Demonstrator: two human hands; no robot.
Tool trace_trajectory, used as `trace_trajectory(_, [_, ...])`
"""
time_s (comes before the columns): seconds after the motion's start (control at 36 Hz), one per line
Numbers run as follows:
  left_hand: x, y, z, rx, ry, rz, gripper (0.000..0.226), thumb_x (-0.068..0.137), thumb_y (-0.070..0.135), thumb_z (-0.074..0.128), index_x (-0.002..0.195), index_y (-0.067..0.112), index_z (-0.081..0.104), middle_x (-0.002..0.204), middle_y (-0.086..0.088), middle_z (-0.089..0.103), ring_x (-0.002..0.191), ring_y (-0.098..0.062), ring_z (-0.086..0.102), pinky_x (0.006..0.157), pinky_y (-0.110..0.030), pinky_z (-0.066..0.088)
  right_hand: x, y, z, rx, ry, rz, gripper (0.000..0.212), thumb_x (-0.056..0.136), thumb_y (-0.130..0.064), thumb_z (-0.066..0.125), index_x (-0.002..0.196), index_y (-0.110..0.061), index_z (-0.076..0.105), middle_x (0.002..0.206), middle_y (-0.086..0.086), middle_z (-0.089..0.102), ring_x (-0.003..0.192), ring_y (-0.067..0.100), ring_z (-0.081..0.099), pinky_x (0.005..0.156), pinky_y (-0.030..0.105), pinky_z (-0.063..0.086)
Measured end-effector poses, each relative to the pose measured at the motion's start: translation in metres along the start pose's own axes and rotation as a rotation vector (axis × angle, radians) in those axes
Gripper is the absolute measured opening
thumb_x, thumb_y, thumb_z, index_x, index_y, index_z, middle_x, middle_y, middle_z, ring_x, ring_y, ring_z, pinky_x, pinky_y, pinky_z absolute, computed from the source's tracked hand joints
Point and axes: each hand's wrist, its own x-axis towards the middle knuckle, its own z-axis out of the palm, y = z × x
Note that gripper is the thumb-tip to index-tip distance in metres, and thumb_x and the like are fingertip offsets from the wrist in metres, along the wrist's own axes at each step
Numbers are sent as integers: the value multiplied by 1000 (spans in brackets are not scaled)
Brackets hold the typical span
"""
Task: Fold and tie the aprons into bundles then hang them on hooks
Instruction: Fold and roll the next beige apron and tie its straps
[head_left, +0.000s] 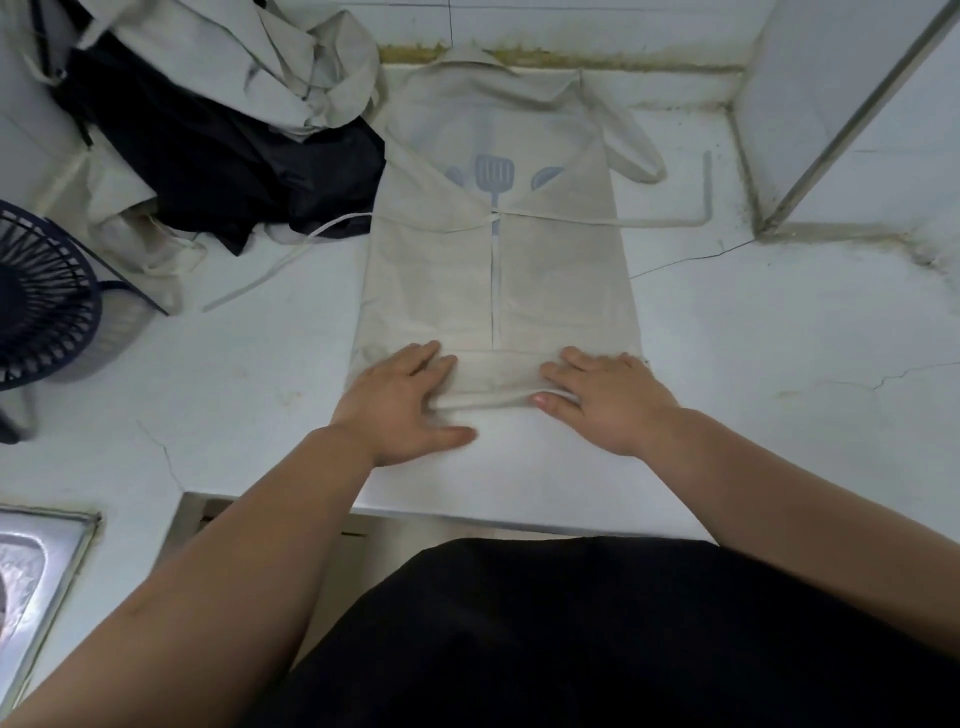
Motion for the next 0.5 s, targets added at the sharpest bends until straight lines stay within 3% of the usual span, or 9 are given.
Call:
trace_trajectory(0.08, [8,-1,-12,5,17,-7,71,88,46,59,150,29,28,158,13,17,145,-9,18,116,-27,20,1,4,-11,19,-37,-15,57,91,-56,42,140,-27,37,145,-4,35,128,22,43,105,41,35])
trace_trajectory(0.14, [12,0,-21,56,-13,-1,62,90,36,57,148,28,34,156,14,24,142,-12,27,113,-28,27,3,6,-17,16,-62,-24,50,85,-35,53,133,-24,45,133,-4,44,121,21,48,97,39,44])
trace_trajectory(0.19, [14,1,-29,54,-25,-1,53,92,26,54,143,27,43,151,15,35,136,-14,36,110,-29,32,6,6,-24,25,-67,11,44,81,-17,51,124,-25,53,121,-4,52,111,21,52,88,36,49])
trace_trajectory(0.25, [18,-3,-36,-19,-26,-25,44,91,19,53,134,26,55,143,13,47,132,-14,42,108,-26,34,9,8,-37,44,-53,60,39,81,-14,48,116,-25,59,114,-2,59,104,23,55,84,33,49])
trace_trajectory(0.33, [27,-13,-51,-274,-30,-144,26,88,16,54,106,14,73,111,-3,69,108,-23,59,88,-28,43,18,18,-56,76,-68,91,17,88,-18,45,97,-19,60,104,2,60,95,23,52,77,30,43])
trace_trajectory(0.39, [33,-21,-61,-477,-34,-219,18,88,18,60,86,5,72,84,-8,65,82,-25,59,70,-27,41,23,27,-63,103,-83,137,10,89,-19,46,85,-18,55,95,5,56,89,23,49,71,27,36])
trace_trajectory(0.42, [37,-25,-67,-563,-44,-253,14,88,18,63,83,8,71,81,-4,63,77,-20,57,67,-26,42,25,32,-66,126,-87,173,8,89,-19,48,84,-18,55,93,5,55,87,23,49,68,26,34])
trace_trajectory(0.5, [48,-41,-79,-732,-77,-330,11,81,20,72,88,12,72,96,-5,68,90,-23,61,84,-33,48,32,43,-71,225,-82,273,9,86,-17,53,89,-13,61,92,7,58,86,24,52,57,24,35])
